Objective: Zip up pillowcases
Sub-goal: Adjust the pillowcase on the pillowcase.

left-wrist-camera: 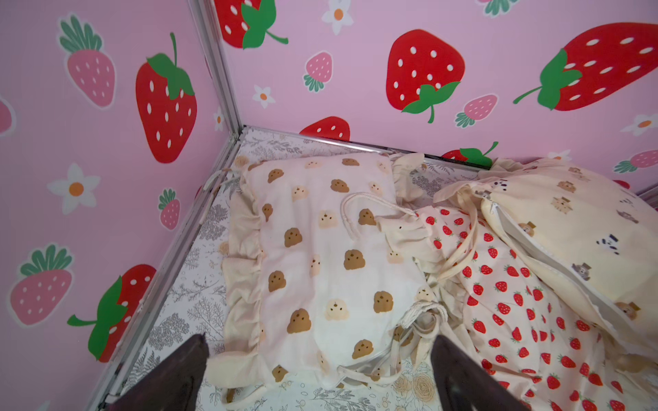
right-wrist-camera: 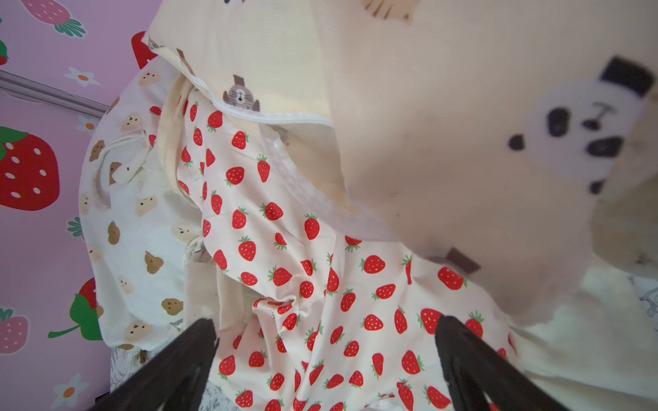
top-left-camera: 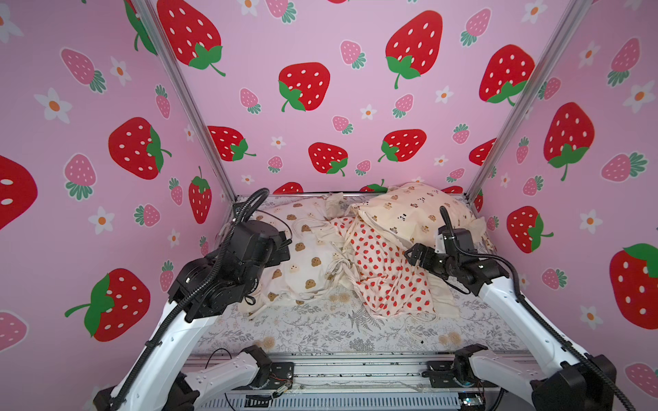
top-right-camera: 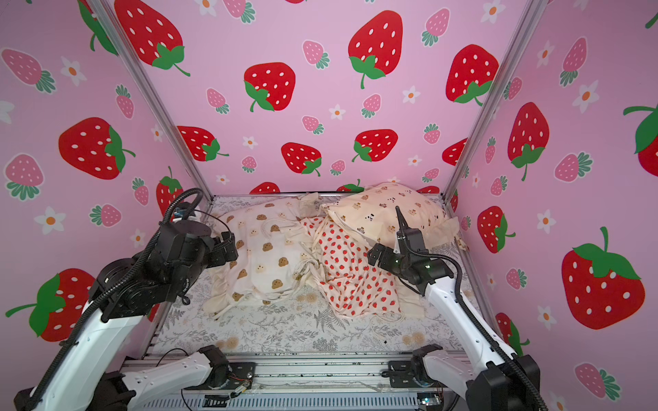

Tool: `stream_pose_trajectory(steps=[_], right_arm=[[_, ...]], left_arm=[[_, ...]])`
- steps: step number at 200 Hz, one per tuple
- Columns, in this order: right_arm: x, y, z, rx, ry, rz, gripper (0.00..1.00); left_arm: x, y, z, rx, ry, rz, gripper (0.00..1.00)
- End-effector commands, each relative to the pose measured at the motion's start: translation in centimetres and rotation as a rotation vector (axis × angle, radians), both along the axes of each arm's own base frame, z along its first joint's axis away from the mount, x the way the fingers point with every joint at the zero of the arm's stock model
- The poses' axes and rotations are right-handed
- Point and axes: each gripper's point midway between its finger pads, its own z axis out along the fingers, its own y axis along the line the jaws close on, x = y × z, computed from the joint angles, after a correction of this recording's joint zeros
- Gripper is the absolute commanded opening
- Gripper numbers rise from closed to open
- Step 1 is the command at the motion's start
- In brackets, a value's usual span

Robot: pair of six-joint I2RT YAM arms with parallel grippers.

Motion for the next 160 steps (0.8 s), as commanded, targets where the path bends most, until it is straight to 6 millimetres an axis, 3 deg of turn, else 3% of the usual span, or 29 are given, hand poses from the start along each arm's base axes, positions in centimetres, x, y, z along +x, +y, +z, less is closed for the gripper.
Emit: stream_pose_trajectory(steps=[1, 28, 62, 105, 137, 160], right_arm=[[1.4, 0.0, 1.2, 0.000, -0.057, -0.034, 1.00], [2.7, -0.5, 0.4, -0.032, -0.052, -0.063, 1.00], [4.3, -1.4, -0.4, -0.042, -0.043, -0.091, 1.00], [6.2, -4.6, -2.1, -0.071, -0.024, -0.165, 1.00], [7.4, -8.0, -2.4, -0.092, -0.022, -0.227, 1.00], [7.5, -10.5, -2.2, -0.112, -0.020, -0.262, 1.00]], left_arm=[[0.1, 0.9, 2.7, 0.210, -0.057, 0.100, 0.99], [0.8, -1.1, 5.8, 0.200, -0.143, 0.051, 0.99], [3.1, -6.1, 5.0, 0.214, -0.098, -0.072, 0.99], [7.3, -15.4, -0.7, 0.107, -0.020, -0.308, 1.00], [11.1, -19.0, -5.0, -0.032, 0.087, -0.387, 1.00], [14.0, -20.5, -7.5, -0.103, 0.119, -0.398, 0.99]])
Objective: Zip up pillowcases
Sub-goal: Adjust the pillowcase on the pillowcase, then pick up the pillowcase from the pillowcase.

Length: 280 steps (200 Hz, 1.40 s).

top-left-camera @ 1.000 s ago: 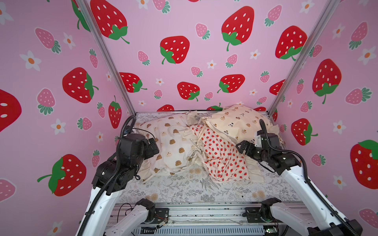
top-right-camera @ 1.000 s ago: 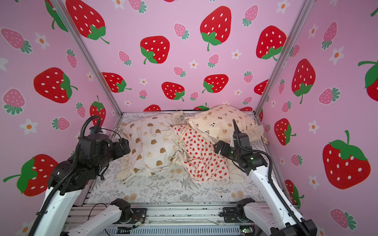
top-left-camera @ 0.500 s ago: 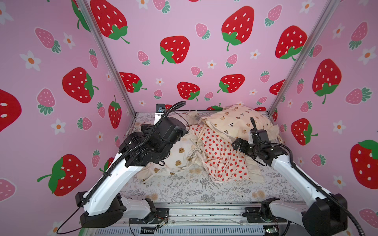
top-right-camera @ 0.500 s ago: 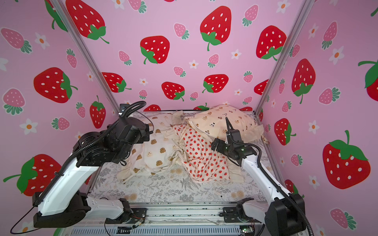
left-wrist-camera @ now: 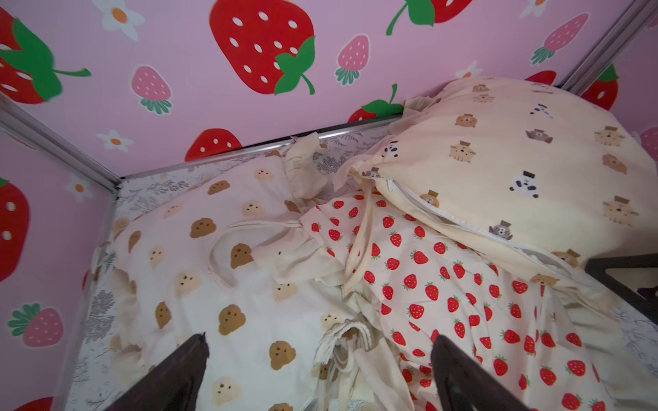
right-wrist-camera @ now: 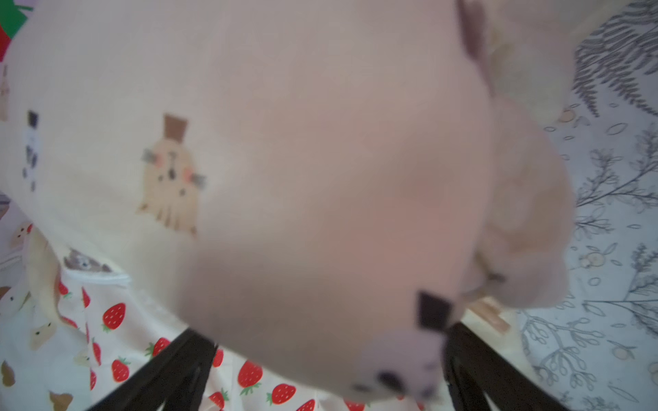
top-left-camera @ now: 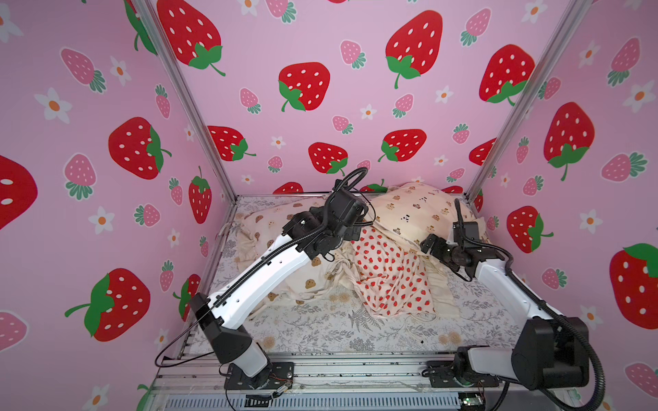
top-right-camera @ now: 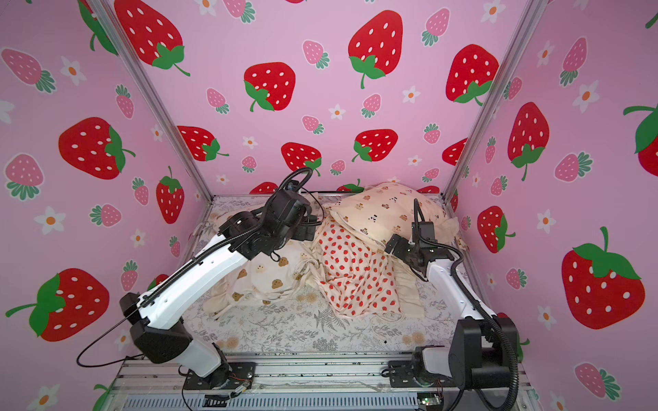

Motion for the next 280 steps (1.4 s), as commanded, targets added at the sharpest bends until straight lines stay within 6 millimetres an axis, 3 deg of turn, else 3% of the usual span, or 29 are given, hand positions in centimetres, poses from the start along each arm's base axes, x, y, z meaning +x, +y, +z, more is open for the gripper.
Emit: stream_pose_trajectory(steps=[1, 15, 33, 69, 104, 149, 204, 226, 280], right_arm=[[0.8, -2.2, 1.5, -0.031, -0.039, -0.022, 1.00], [0.5, -3.7, 1.3, -0.028, -0.023, -0.056, 1.00], [0.2, -4.0, 1.5, 0.000, -0.030, -0.051, 1.00], [-0.5, -2.9, 2.8, 0.037, -0.053, 0.001, 1.00], [-1.0, -1.6, 3.6, 0.110, -0.064, 0.037, 1.00], [-2.1, 0.0, 4.9, 0.194, -0.086, 0.088, 1.00], [-2.3, 0.6, 3.5, 0.239, -0.046, 0.092, 0.99], [-2.0, 0.7, 3.4, 0.253, -0.045, 0.091, 1.00], [-1.2, 0.6, 2.0, 0.270, -0.006, 0.062, 1.00]], left_arm=[[2.5, -2.8, -0.5, -0.163, 0.015, -0.060, 0.99], [4.7, -3.2, -2.3, -0.224, 0.053, -0.055, 0.98], [8.0, -3.5, -4.3, -0.357, 0.086, -0.026, 0.96], [13.5, -4.3, -7.2, -0.525, 0.092, 0.000, 0.90], [16.9, -6.5, -9.4, -0.607, 0.120, -0.012, 0.89], [18.9, -9.5, -11.9, -0.709, 0.175, -0.050, 0.84], [20.3, -9.8, -12.7, -0.715, 0.156, -0.024, 0.72], [20.3, -9.9, -13.4, -0.727, 0.167, -0.015, 0.61], [19.2, -11.4, -12.1, -0.747, 0.168, -0.072, 0.33]])
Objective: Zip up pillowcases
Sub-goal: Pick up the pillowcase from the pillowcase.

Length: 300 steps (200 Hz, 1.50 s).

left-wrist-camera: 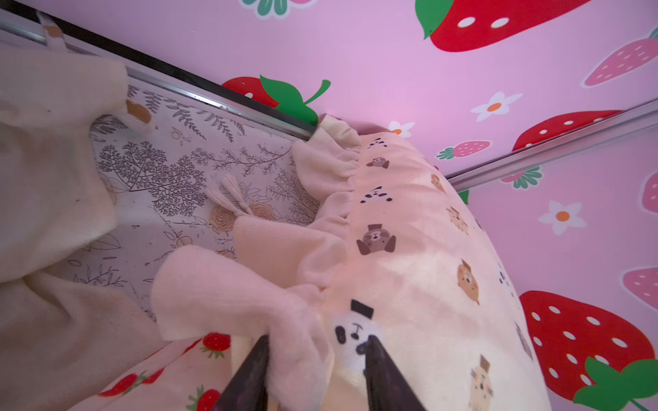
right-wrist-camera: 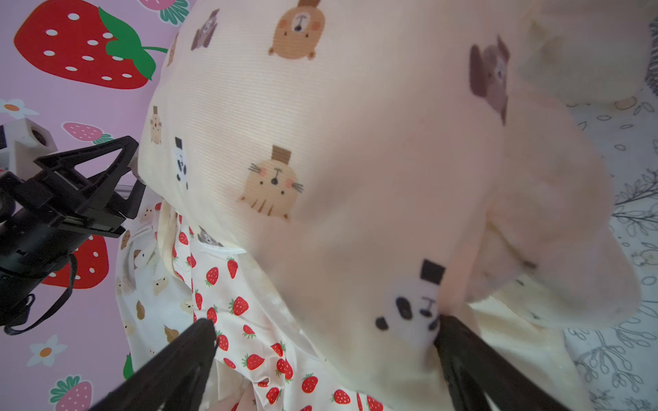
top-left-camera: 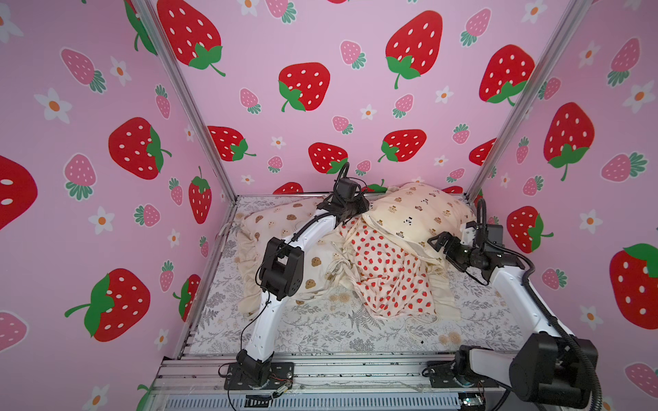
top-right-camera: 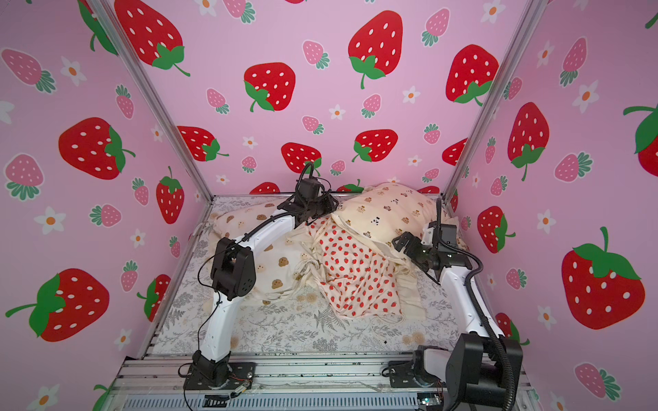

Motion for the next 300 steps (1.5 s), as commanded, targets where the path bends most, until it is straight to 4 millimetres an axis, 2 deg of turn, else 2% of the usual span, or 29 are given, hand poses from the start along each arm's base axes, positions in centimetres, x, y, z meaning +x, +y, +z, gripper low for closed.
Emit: stream_pose_trajectory(steps=[1, 22, 41, 46, 79, 94, 125, 145, 168, 189, 233, 246, 261, 268, 300], right_arm=[[0.2, 0.0, -0.8, 0.026, 0.028, -0.018, 1.00], [0.5, -0.5, -0.8, 0.007, 0.024, -0.043, 1.00], [0.8, -1.6, -1.2, -0.022, 0.039, -0.084, 1.00], [0.9, -1.9, -1.4, -0.024, 0.041, -0.093, 1.00], [1.9, -4.0, -1.6, -0.044, 0.046, -0.135, 0.98], [2.3, -5.0, -1.3, -0.041, 0.039, -0.151, 0.96], [2.9, -6.3, 0.8, -0.041, 0.000, -0.162, 0.95], [2.1, -6.8, 2.5, -0.087, -0.015, -0.174, 0.97], [-0.1, -7.4, 4.5, -0.137, -0.016, -0.208, 1.00], [-2.5, -7.9, 5.9, -0.190, -0.024, -0.228, 1.00], [-7.5, -7.9, 6.6, -0.269, 0.051, -0.205, 1.00], [-8.7, -7.3, 7.8, -0.264, 0.017, -0.188, 1.00], [-9.4, -5.3, 9.4, -0.242, -0.037, -0.129, 0.99], [-10.1, -4.0, 10.7, -0.230, -0.084, -0.092, 1.00], [-10.9, 3.0, 12.8, -0.107, -0.183, 0.110, 0.98]], left_arm=[[-0.5, -1.5, 2.1, -0.046, -0.035, -0.034, 0.32], [-1.1, -1.8, 2.7, -0.061, -0.036, -0.044, 0.15], [-1.5, -1.9, 4.1, -0.070, -0.043, -0.050, 0.07], [-1.6, -2.0, 4.5, -0.072, -0.043, -0.050, 0.00], [-3.1, -2.6, 8.3, -0.111, -0.061, -0.052, 0.00], [-4.5, -3.5, 10.4, -0.149, -0.034, -0.074, 0.00], [-8.5, -4.6, 14.5, -0.136, -0.037, -0.108, 0.00], [-11.1, -4.7, 16.1, -0.175, -0.028, -0.108, 0.00], [-13.6, -4.9, 16.0, -0.192, -0.030, -0.109, 0.00], [-13.7, -4.3, 14.3, -0.177, 0.007, -0.079, 0.00], [-13.9, -3.0, 11.3, -0.170, 0.034, -0.014, 0.00], [-14.2, -3.1, 10.8, -0.169, 0.052, -0.025, 0.00], [-14.6, -2.8, 10.3, -0.180, 0.071, -0.014, 0.00], [-14.8, -2.8, 10.5, -0.203, 0.070, -0.014, 0.00], [-16.2, -2.7, 10.7, -0.243, 0.094, -0.025, 0.00]])
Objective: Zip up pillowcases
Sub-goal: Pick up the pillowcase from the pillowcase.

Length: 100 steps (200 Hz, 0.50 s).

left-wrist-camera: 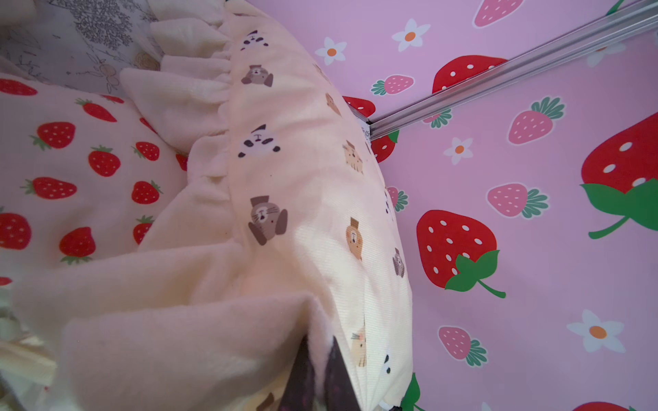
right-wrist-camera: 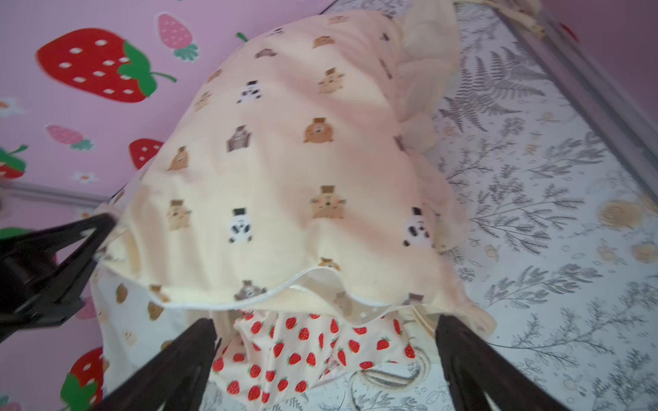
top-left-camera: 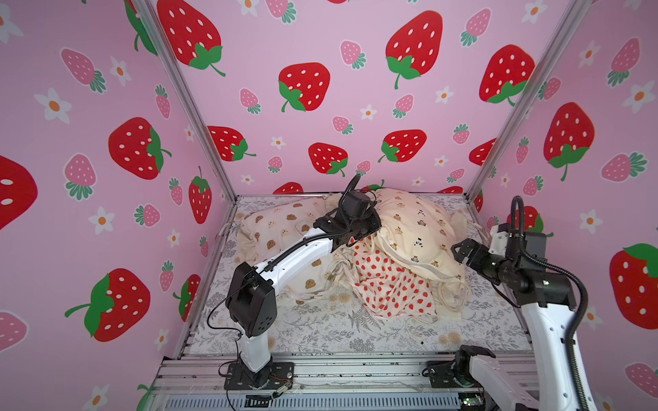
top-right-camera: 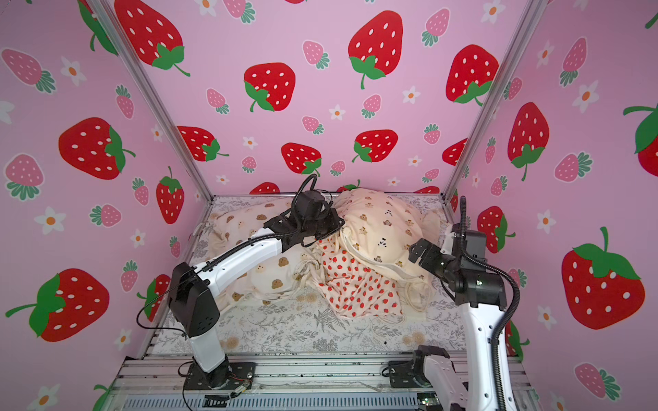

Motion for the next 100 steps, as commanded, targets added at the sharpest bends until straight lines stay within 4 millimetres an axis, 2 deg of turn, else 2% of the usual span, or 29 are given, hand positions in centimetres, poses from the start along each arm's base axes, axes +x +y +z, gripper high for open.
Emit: stream_pose_trajectory(steps=[1, 12, 40, 69, 72, 100], right_arm=[[-1.1, 4.0, 1.3, 0.092, -0.025, 0.117, 0.97], [-1.2, 6.6, 2.0, 0.153, -0.049, 0.196, 0.94], [-1.6, 11.7, 3.3, 0.266, -0.111, 0.345, 0.85], [-2.1, 16.0, 3.6, 0.360, -0.139, 0.486, 0.72], [-1.7, 16.7, 2.8, 0.366, -0.117, 0.495, 0.71], [-1.0, 18.2, 1.9, 0.377, -0.131, 0.533, 0.57]], left_arm=[[-0.6, -0.1, 2.9, -0.094, -0.029, 0.012, 0.00], [-1.0, 0.1, 2.9, -0.125, -0.027, 0.017, 0.00], [-2.5, -0.6, 4.3, -0.225, -0.031, -0.045, 0.00], [-3.6, -1.1, 5.3, -0.276, -0.030, -0.103, 0.00], [-3.6, -1.0, 5.2, -0.278, -0.026, -0.103, 0.00], [-4.3, -1.1, 5.1, -0.309, 0.005, -0.124, 0.00]])
